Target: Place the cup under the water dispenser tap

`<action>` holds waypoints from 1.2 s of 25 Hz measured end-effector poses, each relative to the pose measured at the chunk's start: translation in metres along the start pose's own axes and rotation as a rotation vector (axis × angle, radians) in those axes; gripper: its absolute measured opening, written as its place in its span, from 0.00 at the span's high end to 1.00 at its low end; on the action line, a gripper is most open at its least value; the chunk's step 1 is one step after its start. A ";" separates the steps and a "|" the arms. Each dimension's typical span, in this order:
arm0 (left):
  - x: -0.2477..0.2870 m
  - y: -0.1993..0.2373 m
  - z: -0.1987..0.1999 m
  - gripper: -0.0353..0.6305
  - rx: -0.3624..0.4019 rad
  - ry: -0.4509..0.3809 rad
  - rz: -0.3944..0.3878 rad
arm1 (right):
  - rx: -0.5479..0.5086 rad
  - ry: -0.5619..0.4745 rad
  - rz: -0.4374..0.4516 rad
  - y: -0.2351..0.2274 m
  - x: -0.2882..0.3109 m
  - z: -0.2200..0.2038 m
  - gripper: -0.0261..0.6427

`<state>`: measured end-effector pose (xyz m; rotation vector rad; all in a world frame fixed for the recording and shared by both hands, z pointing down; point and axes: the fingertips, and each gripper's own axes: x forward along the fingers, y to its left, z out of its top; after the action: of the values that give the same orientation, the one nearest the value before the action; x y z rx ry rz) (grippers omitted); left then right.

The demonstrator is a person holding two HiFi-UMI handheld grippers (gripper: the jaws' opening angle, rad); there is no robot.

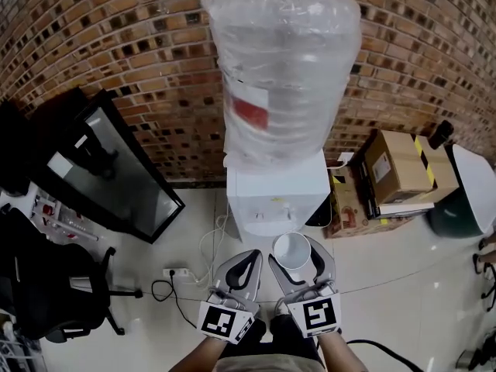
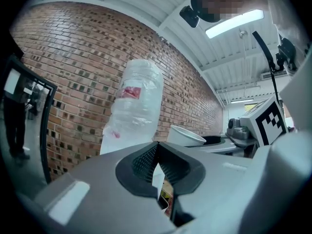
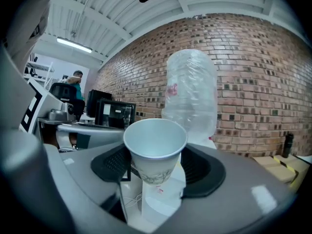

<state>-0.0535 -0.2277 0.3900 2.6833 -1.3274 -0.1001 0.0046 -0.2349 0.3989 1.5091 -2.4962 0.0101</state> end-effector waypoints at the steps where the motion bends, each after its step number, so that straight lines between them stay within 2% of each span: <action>1: 0.002 0.001 -0.007 0.96 0.000 -0.003 0.009 | -0.003 0.004 0.002 -0.001 0.004 -0.007 0.48; 11: 0.027 0.024 -0.082 0.96 -0.008 -0.022 0.094 | -0.007 0.002 0.044 -0.011 0.042 -0.084 0.48; 20: 0.028 0.044 -0.171 0.96 0.009 -0.008 0.115 | 0.024 0.009 0.078 -0.003 0.074 -0.172 0.48; 30: 0.040 0.072 -0.257 0.96 -0.044 -0.027 0.157 | 0.014 0.037 0.120 0.011 0.128 -0.265 0.48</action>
<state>-0.0541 -0.2764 0.6553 2.5395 -1.5200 -0.1460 -0.0128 -0.3095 0.6835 1.3499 -2.5581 0.0754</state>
